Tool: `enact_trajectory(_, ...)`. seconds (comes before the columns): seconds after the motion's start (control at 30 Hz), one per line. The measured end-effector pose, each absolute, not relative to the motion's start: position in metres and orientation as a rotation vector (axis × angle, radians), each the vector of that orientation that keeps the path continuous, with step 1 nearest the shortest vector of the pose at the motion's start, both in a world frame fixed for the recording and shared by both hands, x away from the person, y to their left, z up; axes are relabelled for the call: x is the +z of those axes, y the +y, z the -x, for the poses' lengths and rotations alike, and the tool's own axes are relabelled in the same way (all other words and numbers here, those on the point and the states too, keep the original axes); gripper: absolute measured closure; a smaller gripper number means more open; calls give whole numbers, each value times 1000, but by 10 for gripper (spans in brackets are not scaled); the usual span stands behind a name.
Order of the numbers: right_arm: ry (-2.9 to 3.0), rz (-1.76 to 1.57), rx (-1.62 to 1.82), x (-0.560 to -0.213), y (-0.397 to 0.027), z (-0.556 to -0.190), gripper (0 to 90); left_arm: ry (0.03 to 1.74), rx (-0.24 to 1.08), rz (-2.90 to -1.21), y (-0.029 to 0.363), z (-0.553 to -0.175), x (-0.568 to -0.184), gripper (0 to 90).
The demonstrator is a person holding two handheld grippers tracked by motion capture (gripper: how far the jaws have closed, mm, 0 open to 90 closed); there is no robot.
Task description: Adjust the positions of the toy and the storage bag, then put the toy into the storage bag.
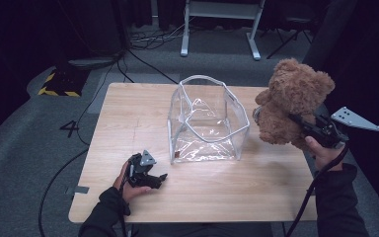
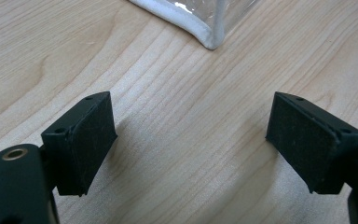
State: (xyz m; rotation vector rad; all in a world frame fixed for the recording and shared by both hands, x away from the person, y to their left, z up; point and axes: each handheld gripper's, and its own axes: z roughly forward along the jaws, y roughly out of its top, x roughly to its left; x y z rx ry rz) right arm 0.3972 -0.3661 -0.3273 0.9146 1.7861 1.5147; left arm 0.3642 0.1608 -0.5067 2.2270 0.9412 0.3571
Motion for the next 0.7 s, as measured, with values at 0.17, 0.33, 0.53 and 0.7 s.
enact_trajectory(0.17, 1780, -904, 1509, -322, -363, -398, 633, 943, 358, -2226, 161, -364, -507, 156)
enact_trajectory(0.33, 1773, -895, 1509, -315, -360, -398, 633, 942, 357, -2227, 161, -364, -507, 156)
enact_trajectory(0.53, 1765, -879, 1515, -305, -356, -399, 633, 942, 357, -2227, 161, -364, -507, 156)
enact_trajectory(0.7, 1748, -859, 1519, -293, -350, -399, 634, 943, 357, -2228, 161, -364, -507, 156)
